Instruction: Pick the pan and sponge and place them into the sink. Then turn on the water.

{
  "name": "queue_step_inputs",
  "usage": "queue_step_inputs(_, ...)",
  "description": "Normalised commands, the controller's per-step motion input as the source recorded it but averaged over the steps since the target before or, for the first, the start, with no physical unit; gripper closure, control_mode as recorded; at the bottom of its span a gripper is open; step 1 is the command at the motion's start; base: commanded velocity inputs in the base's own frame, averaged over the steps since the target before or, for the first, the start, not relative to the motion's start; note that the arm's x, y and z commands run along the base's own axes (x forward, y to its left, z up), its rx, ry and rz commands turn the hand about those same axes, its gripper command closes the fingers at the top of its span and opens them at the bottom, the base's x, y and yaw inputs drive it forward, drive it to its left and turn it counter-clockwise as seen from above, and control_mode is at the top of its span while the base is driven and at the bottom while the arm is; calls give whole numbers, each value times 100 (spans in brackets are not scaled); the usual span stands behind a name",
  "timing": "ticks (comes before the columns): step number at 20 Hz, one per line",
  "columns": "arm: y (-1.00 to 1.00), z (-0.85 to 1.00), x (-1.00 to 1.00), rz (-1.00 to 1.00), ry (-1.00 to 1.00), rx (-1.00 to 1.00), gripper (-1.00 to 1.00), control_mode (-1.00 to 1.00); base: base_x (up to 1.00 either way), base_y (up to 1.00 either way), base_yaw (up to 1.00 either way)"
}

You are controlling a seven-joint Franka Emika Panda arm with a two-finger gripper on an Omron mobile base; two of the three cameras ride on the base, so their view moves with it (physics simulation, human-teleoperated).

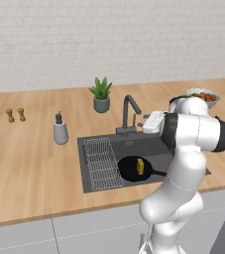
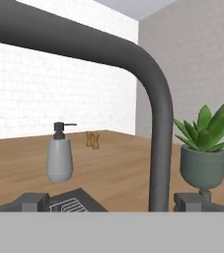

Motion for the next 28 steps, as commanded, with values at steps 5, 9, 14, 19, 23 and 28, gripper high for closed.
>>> queue_step_inputs(5, 0, -27, 30, -3, 0, 0, -100, -100, 0, 0, 0)
queue_step_inputs(9, -1, -14, 36, -2, 0, 0, -100, -100, 0, 0, 0)
queue_step_inputs(14, 0, -6, 36, -3, -1, 0, -100, -100, 0, 0, 0)
queue_step_inputs(19, -2, -3, 34, -3, -1, 0, -100, -100, 0, 0, 0)
queue_step_inputs(23, 0, -14, 35, -3, 0, 0, -100, -100, 0, 0, 0)
queue_step_inputs(28, 0, -21, 19, -3, -1, 0, -100, -100, 0, 0, 0)
